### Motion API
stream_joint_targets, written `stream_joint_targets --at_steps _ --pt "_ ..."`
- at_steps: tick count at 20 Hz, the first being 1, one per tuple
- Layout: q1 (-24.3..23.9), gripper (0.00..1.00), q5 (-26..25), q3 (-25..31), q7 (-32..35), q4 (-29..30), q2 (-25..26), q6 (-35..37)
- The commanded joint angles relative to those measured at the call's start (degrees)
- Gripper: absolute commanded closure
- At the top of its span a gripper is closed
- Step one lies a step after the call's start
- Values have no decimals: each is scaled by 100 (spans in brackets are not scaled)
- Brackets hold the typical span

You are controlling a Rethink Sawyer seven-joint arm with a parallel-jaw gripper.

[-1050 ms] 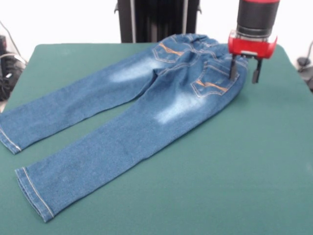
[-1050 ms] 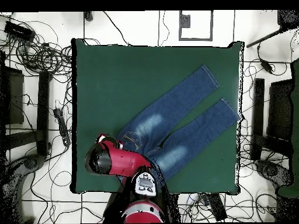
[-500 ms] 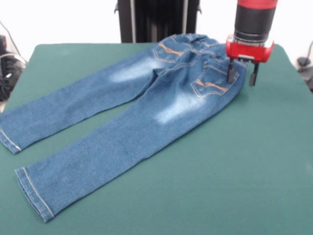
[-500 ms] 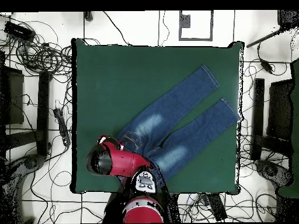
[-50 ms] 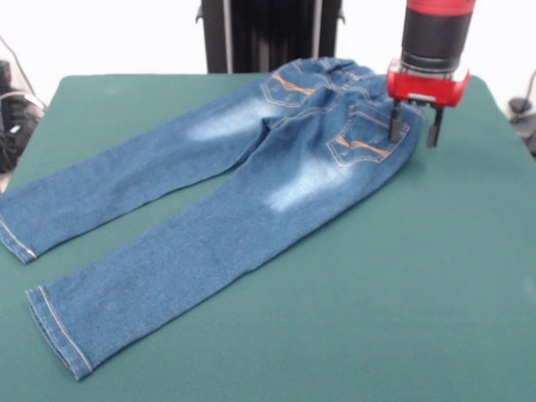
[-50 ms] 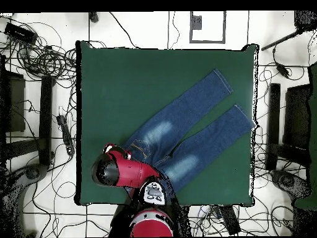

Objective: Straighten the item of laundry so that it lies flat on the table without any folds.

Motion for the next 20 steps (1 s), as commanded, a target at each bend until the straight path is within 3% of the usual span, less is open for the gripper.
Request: stream_joint_targets --at_steps 1,9,20 --pt "106 0 305 329 1112 -272 567 -53" --pt "-110 0 184 364 996 -538 993 -299" --pt "-272 0 93 275 867 -579 1032 -214"
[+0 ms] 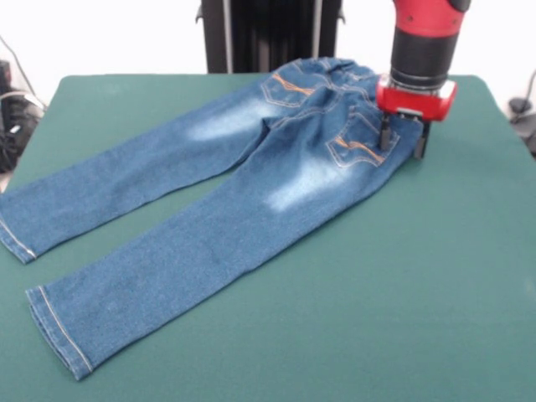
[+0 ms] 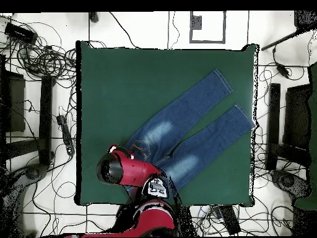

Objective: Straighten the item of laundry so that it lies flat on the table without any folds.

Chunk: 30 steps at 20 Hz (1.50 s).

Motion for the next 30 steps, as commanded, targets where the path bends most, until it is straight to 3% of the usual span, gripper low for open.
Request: stream_joint_targets --at_steps 1,6,7,13,22,30 --pt "-160 0 106 237 852 -474 638 -123" --pt "-62 0 161 140 957 -428 587 -259" --pt "-40 100 172 125 992 -414 582 -320" --pt "362 100 435 -310 1003 -547 443 94" --pt "282 100 394 -83 1008 -483 233 354" --pt "686 100 715 -152 1187 -610 14 763"
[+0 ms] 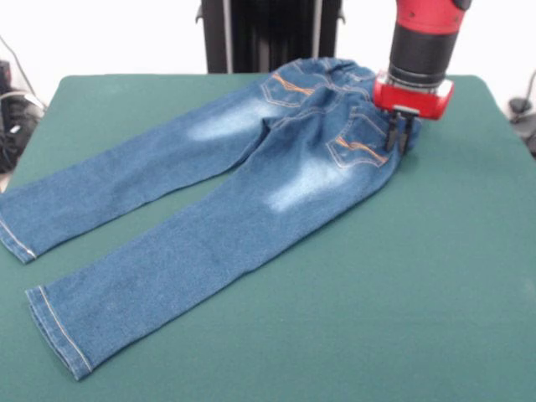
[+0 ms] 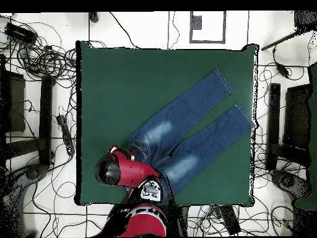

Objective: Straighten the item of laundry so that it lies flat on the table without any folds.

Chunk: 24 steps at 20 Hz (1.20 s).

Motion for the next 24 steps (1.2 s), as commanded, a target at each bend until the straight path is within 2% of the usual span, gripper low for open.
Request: stream_joint_targets --at_steps 1,13,18,24 --pt "415 100 659 190 1235 -531 -29 752" --pt "1001 100 1308 -30 1384 -954 95 1057" --pt "1106 100 1448 -88 1403 -1004 107 1119" --pt "1016 100 1463 -30 1298 -945 97 1023"
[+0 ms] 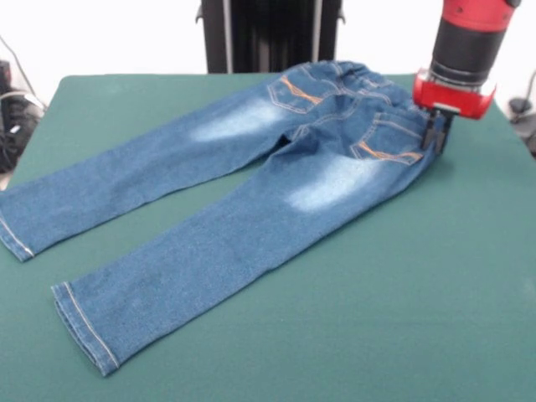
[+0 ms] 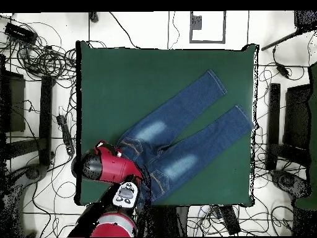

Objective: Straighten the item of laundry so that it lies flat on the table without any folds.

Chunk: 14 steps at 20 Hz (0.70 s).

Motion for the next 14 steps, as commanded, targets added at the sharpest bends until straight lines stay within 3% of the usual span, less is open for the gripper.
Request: stream_joint_targets --at_steps 1,5,6,14 --pt "94 100 454 372 1275 -491 62 368" --pt "-12 100 420 397 1318 -302 33 47" --pt "-62 0 366 420 1300 -260 28 -103" --pt "-260 0 176 462 1145 -60 -156 -47"
